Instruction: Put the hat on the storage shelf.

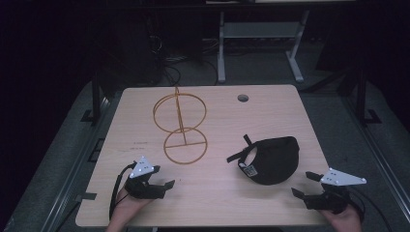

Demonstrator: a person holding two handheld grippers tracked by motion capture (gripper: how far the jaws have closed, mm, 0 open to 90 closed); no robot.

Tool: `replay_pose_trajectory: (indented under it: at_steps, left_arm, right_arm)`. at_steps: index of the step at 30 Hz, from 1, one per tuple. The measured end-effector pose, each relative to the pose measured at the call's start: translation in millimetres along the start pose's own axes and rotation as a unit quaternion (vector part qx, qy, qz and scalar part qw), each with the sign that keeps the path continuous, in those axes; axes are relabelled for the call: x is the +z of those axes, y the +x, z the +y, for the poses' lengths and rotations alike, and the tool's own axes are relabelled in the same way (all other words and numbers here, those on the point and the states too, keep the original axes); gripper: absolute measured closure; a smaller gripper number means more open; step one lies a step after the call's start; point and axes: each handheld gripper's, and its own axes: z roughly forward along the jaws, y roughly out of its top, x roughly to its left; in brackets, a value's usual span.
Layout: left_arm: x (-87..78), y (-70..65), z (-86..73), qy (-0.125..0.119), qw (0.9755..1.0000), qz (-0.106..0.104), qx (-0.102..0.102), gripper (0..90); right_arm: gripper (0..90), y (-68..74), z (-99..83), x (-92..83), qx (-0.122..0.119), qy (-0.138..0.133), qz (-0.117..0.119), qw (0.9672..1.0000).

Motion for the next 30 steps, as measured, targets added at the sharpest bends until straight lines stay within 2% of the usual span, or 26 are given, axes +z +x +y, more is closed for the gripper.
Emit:
replay_pose_trajectory:
  at_steps: [1,2,4,9,12,15,20,24,30]
  left_arm:
    - [1.3,-1.1,0.7,0.000,1.0000,-0.003,-0.002,20.0]
    - [2.3,-1.3,1.6,0.006,0.9999,-0.005,0.008,19.9]
    - [5.0,-4.0,2.5,0.010,0.9998,-0.008,0.012,19.7]
    - [7.3,-11.0,4.5,0.007,0.9996,-0.023,0.013,19.7]
    - [9.8,-17.1,8.8,0.013,0.9990,-0.035,0.026,19.5]
    - [9.7,-20.2,11.1,0.009,0.9987,-0.042,0.029,19.8]
    - [12.7,-28.5,20.9,0.013,0.9970,-0.061,0.046,22.6]
    - [17.5,-34.1,28.9,0.011,0.9960,-0.072,0.052,22.3]
    - [23.3,-46.8,42.7,0.010,0.9927,-0.094,0.076,22.0]
  right_arm:
    - [15.4,-0.4,-0.6,0.6,0.000,0.000,0.001,1.0000]
    - [15.4,-0.6,-1.3,0.7,0.001,0.002,0.002,1.0000]
    - [15.4,-1.3,-2.4,1.0,-0.001,0.005,0.003,1.0000]
    - [15.4,-1.1,-2.2,-0.1,0.000,0.003,0.003,1.0000]
    - [15.4,1.7,0.7,-0.4,-0.003,0.002,0.001,1.0000]
    - [15.4,3.9,2.0,-0.5,-0.002,0.000,0.004,1.0000]
    - [15.4,4.4,1.8,1.2,0.000,0.003,0.010,0.9999]
    - [15.4,2.2,1.3,-0.3,0.005,-0.007,0.013,0.9999]
    - [15.3,1.2,1.5,-2.6,0.008,-0.010,0.013,0.9998]
